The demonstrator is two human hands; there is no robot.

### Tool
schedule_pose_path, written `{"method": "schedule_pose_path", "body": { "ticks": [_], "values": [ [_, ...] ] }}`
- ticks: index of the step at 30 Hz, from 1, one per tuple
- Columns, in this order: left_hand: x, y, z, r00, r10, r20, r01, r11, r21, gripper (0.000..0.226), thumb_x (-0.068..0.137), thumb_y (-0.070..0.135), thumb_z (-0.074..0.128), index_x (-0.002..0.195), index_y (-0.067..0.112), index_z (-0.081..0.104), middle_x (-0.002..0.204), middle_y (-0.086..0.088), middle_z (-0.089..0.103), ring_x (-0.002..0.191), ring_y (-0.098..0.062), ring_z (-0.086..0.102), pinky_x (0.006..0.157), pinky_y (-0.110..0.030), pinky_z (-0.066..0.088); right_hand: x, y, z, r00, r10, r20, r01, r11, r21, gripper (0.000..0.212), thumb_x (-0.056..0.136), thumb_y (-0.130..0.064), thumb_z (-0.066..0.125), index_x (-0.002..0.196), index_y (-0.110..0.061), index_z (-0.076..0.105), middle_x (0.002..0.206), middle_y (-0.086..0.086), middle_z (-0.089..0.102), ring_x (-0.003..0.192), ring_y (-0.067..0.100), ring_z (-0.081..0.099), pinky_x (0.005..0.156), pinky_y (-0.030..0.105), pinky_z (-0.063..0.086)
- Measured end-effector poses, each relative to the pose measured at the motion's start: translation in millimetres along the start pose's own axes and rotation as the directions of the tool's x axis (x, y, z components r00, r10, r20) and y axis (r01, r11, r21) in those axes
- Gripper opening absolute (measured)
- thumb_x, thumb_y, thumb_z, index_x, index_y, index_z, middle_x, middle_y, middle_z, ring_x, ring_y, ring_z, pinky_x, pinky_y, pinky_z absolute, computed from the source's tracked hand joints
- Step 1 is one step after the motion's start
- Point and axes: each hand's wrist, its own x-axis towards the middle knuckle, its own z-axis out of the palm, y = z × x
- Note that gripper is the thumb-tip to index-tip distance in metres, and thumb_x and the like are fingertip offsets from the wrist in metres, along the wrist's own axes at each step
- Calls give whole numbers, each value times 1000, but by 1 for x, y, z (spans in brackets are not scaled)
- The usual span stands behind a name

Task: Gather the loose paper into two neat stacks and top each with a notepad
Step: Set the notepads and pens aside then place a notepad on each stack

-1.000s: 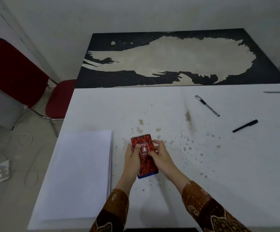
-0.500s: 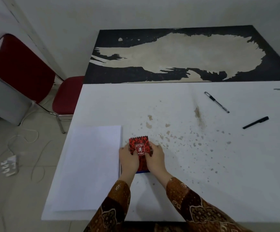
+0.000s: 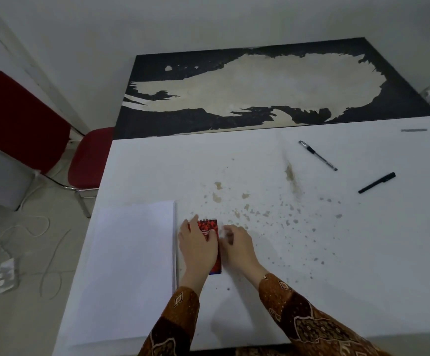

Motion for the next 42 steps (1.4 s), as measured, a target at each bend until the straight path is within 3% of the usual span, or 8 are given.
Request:
{"method": "schedule_pose_path", "body": {
  "ticks": [3,9,16,20,23,31,36,42],
  "values": [
    [2,23,10,991,129,20,-127,988,-93,41,92,20,54,133,15,48,138,-7,44,129,-23,39,107,-35,33,4,13,-40,997,41,-67,-41,999,15,25,93,-19,53,118,-16,57,107,0,55,91,8,52,72,8,38],
    [5,77,50,956,249,155,-207,947,-244,26,96,18,51,122,16,54,113,1,58,108,-16,55,83,-23,42,28,64,-156,934,151,-324,-155,988,13,29,92,-11,53,121,-8,55,116,9,55,106,21,53,84,20,35],
    [7,148,112,940,242,238,-193,958,-213,19,97,18,50,113,16,58,84,7,58,70,-3,55,54,-9,44,77,118,-303,792,373,-483,-334,927,169,32,92,-19,55,120,-4,49,101,11,59,84,21,53,73,27,41],
    [14,183,148,947,214,241,-182,972,-148,19,97,20,48,109,15,61,89,0,63,67,-6,57,58,-22,50,117,145,-352,744,518,-421,-434,855,285,47,85,-44,59,105,-2,55,95,15,67,70,28,68,60,36,59],
    [21,214,172,956,176,236,-150,981,-123,17,96,20,49,105,15,62,85,4,59,69,-9,56,64,-30,52,137,151,-366,768,529,-362,-465,848,254,42,89,-39,59,90,2,61,76,18,69,53,28,67,48,35,57],
    [66,290,225,963,88,256,-107,992,60,16,94,31,52,103,18,57,87,5,59,68,-9,54,52,-17,34,131,157,-368,869,404,-284,-401,913,71,26,93,-26,51,77,-5,53,75,11,64,62,20,56,46,19,34],
    [103,318,255,958,-30,286,12,998,65,48,89,43,57,116,4,53,109,-9,62,100,-29,62,82,-34,52,108,159,-372,867,420,-267,-330,886,326,23,93,-14,48,71,-6,47,64,15,59,49,14,55,42,9,39],
    [121,320,264,954,-88,286,52,990,130,17,88,17,57,90,2,52,92,-12,60,79,-27,60,63,-30,47,109,168,-373,854,480,-200,-282,750,598,21,89,-6,58,74,-6,44,74,27,59,60,34,65,64,52,57]
  ]
}}
